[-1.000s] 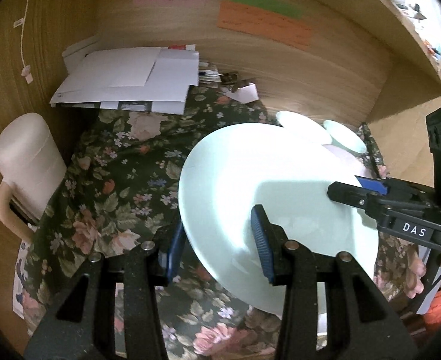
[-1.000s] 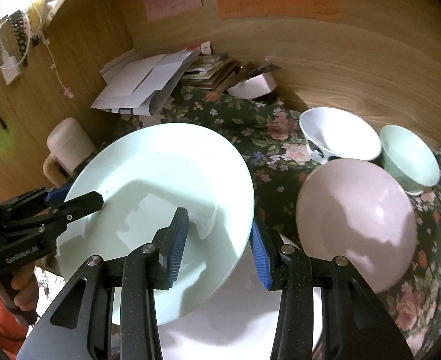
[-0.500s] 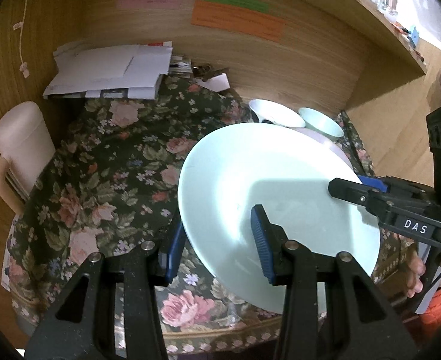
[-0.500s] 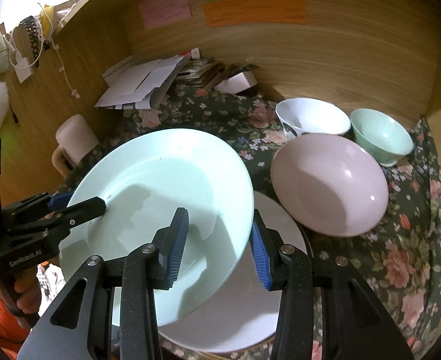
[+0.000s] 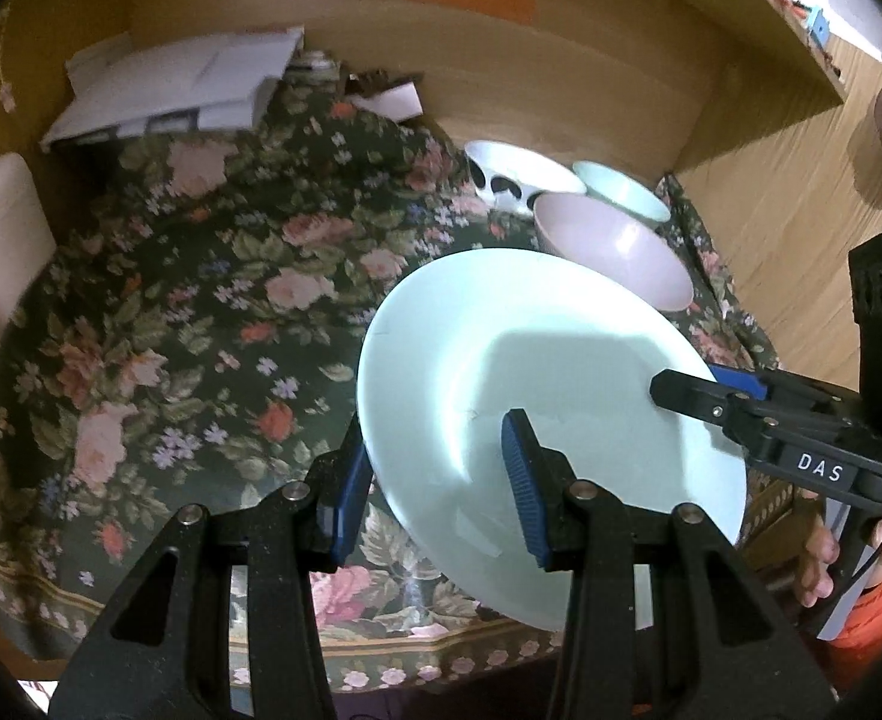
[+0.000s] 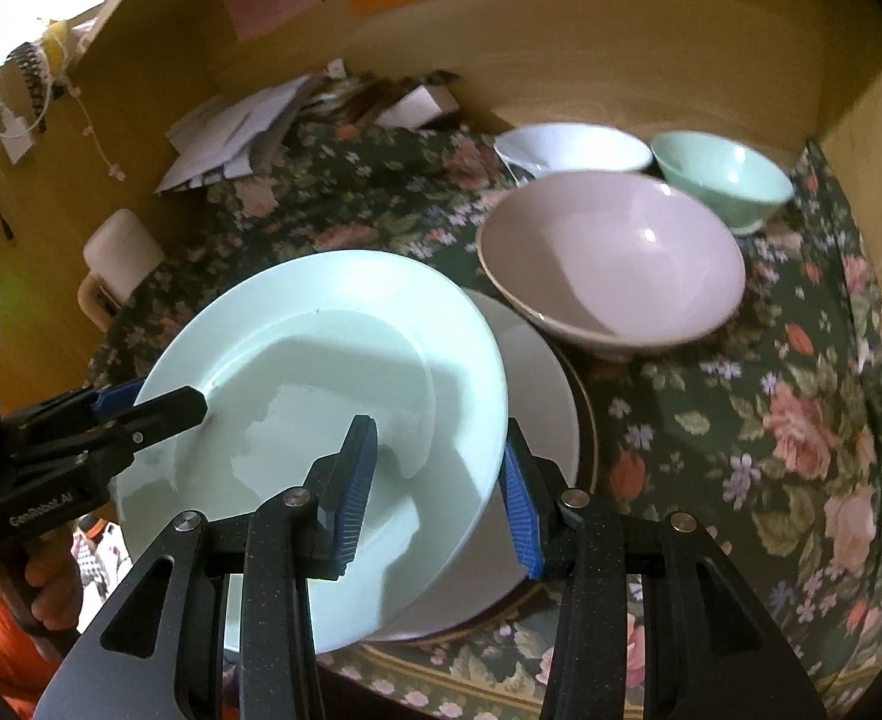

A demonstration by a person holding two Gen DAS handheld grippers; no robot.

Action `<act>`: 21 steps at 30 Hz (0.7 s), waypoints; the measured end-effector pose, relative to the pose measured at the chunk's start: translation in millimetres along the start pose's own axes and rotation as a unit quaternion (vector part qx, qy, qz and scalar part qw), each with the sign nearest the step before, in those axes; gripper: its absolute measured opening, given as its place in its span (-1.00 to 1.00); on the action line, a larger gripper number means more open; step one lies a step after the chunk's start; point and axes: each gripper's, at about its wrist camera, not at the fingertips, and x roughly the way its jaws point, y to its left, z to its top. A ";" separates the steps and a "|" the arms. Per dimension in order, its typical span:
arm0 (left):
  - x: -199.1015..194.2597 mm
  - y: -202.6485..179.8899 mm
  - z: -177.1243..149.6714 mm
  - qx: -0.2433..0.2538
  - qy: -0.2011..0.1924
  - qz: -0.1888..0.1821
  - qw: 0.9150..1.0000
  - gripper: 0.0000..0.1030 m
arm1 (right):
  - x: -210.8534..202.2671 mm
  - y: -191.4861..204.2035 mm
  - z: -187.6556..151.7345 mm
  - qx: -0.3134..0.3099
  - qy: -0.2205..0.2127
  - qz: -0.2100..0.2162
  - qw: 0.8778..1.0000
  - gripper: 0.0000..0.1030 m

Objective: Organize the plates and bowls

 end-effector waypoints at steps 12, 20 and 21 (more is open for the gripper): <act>26.2 -1.8 -4.3 0.007 0.019 0.012 1.000 -0.18 | 17.7 -16.8 -9.6 0.020 0.020 0.001 1.000 -0.27; 39.3 3.4 -0.9 0.005 0.033 0.021 0.999 -0.18 | 24.5 -17.5 -8.4 0.018 0.022 0.003 1.000 -0.27; 41.7 4.1 -1.0 0.004 0.037 0.021 0.999 -0.18 | 24.9 -18.2 -7.8 0.019 0.022 0.004 1.000 -0.27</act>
